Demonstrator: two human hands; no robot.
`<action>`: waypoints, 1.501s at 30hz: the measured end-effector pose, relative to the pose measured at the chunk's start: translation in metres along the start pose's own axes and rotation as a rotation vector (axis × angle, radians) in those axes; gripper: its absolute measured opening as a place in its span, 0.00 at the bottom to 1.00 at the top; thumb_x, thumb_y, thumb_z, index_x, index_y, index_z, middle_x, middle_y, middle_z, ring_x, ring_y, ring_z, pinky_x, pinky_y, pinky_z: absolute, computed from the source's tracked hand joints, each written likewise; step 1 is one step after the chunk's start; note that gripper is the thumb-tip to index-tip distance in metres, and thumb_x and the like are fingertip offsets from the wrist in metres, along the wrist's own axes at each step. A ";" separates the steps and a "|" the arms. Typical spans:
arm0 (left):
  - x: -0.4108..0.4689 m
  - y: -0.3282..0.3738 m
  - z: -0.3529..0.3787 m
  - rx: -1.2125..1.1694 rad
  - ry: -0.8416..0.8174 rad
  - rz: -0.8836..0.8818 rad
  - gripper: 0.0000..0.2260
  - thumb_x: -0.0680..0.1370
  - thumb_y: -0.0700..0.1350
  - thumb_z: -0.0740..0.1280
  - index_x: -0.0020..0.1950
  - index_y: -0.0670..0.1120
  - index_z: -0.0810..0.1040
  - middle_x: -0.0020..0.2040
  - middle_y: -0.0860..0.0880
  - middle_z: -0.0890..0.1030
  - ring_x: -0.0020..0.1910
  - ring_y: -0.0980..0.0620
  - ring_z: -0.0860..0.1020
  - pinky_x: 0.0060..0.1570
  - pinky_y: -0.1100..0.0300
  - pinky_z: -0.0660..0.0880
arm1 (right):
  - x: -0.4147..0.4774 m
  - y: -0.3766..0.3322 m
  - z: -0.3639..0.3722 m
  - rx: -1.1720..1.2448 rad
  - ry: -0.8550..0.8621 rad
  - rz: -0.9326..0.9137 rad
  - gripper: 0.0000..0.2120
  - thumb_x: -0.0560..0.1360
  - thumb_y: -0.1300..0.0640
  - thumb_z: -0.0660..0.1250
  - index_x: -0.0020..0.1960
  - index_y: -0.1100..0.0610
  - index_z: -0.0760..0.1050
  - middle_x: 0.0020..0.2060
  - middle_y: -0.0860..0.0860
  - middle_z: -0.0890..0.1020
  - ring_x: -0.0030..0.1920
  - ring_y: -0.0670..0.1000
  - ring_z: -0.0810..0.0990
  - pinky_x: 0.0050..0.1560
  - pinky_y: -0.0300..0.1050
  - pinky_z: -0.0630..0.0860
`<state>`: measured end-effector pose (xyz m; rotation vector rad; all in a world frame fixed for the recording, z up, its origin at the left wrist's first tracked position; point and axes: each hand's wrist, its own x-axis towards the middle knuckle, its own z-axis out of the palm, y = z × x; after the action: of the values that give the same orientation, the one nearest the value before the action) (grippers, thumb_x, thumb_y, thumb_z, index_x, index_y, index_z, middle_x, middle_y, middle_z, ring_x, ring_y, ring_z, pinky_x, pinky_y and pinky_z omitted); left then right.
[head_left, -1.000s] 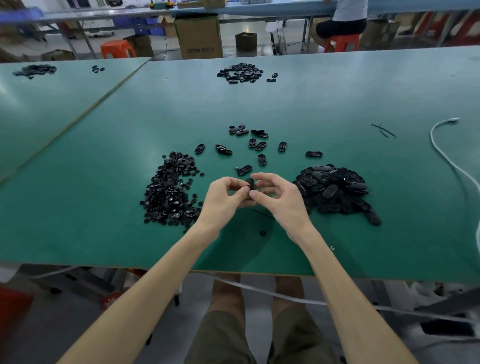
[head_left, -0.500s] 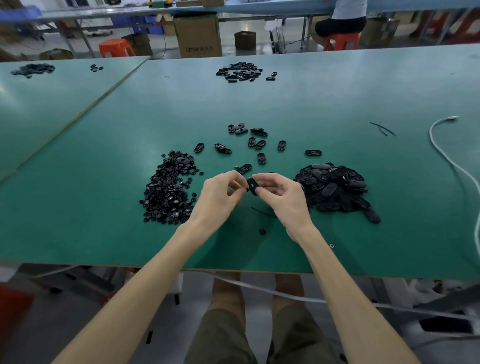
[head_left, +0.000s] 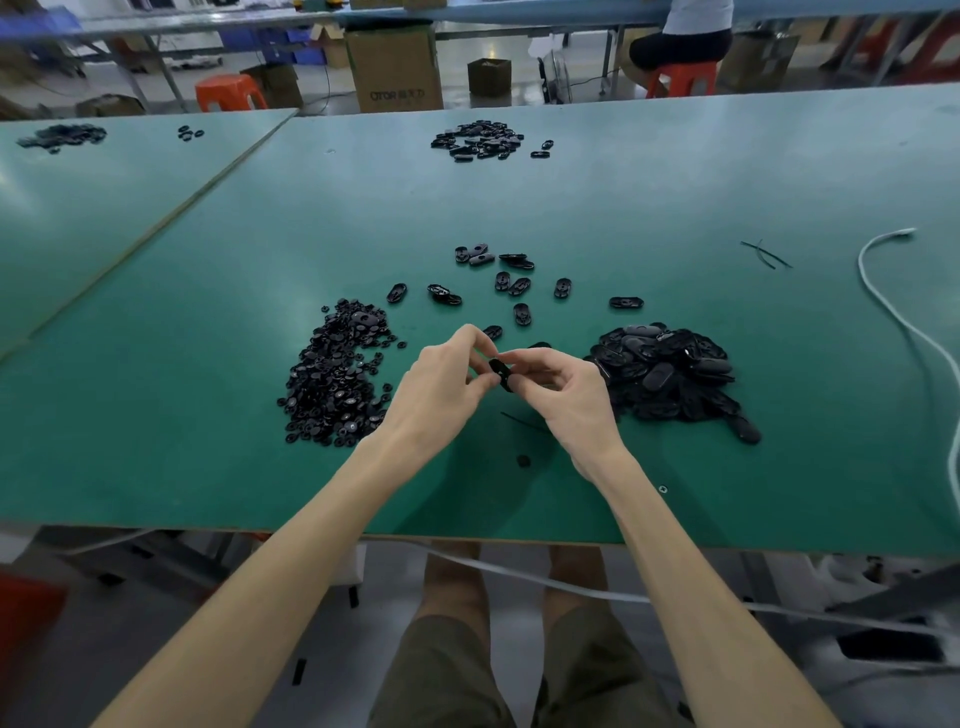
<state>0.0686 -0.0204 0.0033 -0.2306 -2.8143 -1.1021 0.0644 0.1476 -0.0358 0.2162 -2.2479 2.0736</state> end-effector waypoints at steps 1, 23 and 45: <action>0.001 0.001 0.000 -0.002 -0.003 -0.002 0.09 0.80 0.44 0.72 0.57 0.52 0.75 0.44 0.59 0.82 0.44 0.57 0.81 0.51 0.47 0.80 | 0.000 0.000 0.000 0.002 -0.001 0.004 0.12 0.77 0.68 0.73 0.56 0.56 0.86 0.48 0.49 0.89 0.51 0.50 0.87 0.60 0.46 0.82; -0.001 -0.005 0.014 -0.673 0.018 -0.241 0.04 0.80 0.41 0.73 0.54 0.45 0.84 0.45 0.49 0.88 0.45 0.55 0.86 0.42 0.61 0.77 | -0.001 -0.003 -0.002 0.133 0.014 0.054 0.11 0.76 0.66 0.76 0.54 0.54 0.85 0.48 0.50 0.88 0.45 0.48 0.87 0.39 0.38 0.79; -0.001 -0.008 0.010 -0.844 -0.102 -0.179 0.10 0.76 0.40 0.76 0.57 0.40 0.85 0.48 0.43 0.87 0.47 0.48 0.86 0.44 0.60 0.81 | 0.000 0.003 -0.002 0.160 0.072 0.016 0.04 0.79 0.59 0.74 0.54 0.55 0.86 0.44 0.48 0.88 0.41 0.42 0.82 0.39 0.32 0.75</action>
<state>0.0673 -0.0193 -0.0097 -0.0949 -2.2906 -2.3148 0.0637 0.1500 -0.0386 0.1316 -2.0516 2.2336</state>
